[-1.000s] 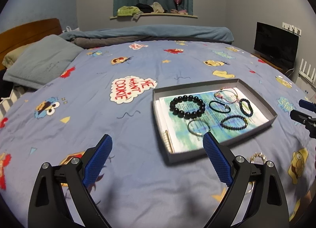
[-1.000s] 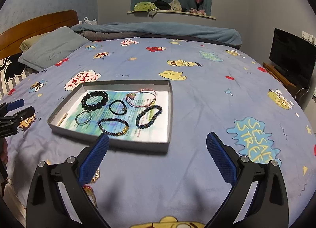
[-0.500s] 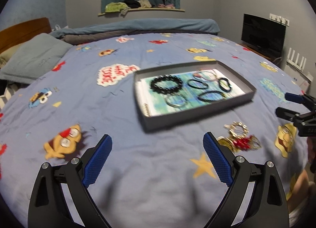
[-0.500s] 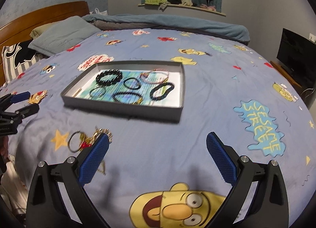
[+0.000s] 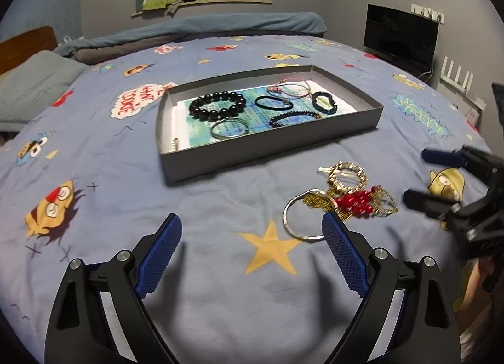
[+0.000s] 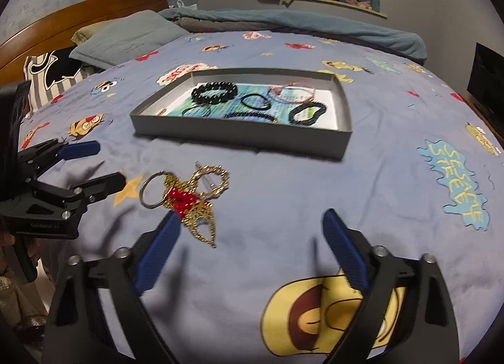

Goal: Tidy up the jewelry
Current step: 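Withdraw both tools from the tray back toward the remaining jewelry, then grasp the second silver hoop with the left tool while the right tool grasps the red bead ornament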

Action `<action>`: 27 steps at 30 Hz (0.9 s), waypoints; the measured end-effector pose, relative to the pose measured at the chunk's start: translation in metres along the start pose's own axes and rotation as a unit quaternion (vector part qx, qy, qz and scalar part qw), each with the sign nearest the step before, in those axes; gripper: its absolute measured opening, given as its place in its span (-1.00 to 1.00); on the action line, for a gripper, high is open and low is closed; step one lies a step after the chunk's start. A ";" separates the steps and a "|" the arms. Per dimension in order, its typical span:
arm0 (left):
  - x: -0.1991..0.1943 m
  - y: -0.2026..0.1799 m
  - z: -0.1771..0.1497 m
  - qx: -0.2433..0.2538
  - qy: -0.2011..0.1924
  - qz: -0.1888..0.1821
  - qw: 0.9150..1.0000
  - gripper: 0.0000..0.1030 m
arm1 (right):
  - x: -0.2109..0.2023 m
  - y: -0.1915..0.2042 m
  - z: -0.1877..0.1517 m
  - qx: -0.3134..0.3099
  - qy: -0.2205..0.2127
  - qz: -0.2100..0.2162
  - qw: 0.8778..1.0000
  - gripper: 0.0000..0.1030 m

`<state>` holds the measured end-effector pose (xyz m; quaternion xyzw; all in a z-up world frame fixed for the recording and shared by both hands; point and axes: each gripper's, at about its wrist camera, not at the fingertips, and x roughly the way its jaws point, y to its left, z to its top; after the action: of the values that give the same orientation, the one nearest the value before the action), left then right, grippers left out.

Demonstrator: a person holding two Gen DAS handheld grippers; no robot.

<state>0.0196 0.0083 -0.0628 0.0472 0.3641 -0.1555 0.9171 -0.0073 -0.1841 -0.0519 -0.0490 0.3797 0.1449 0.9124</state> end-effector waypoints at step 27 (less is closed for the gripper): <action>0.042 -0.023 0.004 0.053 0.042 -0.049 0.996 -0.32 | 0.028 0.044 -0.007 -0.094 0.014 0.021 0.995 -0.34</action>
<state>0.0435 -0.0242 -0.0878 0.0844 0.3957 -0.2174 0.8883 -0.0067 -0.1368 -0.0754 -0.1287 0.3784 0.1981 0.8950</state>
